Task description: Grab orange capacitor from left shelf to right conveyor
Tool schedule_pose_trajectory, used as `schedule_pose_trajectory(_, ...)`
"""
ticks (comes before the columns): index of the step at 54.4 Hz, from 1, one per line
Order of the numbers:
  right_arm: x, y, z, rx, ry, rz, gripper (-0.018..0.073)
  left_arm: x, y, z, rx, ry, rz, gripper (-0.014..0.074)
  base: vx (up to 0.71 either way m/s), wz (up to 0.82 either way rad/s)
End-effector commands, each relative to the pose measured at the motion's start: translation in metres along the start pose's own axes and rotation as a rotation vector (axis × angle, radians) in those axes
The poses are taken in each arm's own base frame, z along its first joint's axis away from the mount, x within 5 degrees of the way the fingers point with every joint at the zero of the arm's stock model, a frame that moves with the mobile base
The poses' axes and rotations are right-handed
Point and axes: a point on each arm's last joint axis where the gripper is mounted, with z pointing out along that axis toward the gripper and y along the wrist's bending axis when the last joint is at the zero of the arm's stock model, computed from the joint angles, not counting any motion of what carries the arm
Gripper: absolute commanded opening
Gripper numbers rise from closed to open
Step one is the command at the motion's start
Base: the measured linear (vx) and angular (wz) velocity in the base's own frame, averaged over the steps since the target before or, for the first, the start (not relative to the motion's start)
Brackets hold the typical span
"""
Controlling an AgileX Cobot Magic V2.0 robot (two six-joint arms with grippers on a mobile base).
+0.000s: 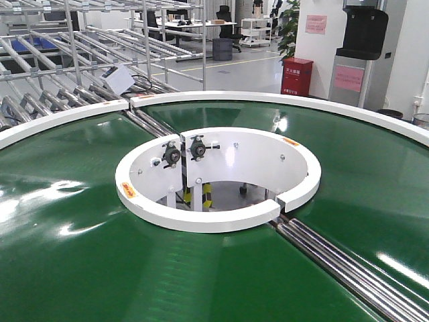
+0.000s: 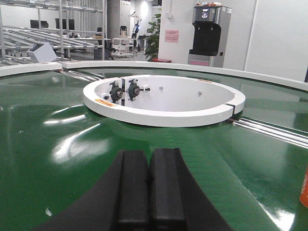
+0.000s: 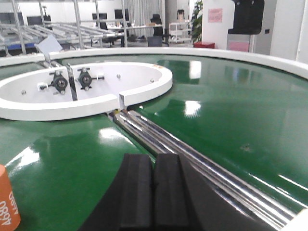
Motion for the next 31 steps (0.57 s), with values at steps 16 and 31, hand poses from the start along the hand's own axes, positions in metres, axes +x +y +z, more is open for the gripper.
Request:
schedule_pose_trajectory(16, -0.0055, 0.0007, -0.0007, -0.006, -0.097, -0.014, -0.0012, -0.0177, -0.0020, -0.0022, 0.017, -0.115, -0.011, -0.0006, 0.00, 0.00)
schedule_pose_trajectory(31, -0.0050, 0.0006, -0.0007, -0.005, -0.092, -0.014, -0.0012, -0.0177, -0.0020, -0.0022, 0.017, -0.115, -0.011, -0.0006, 0.00, 0.00)
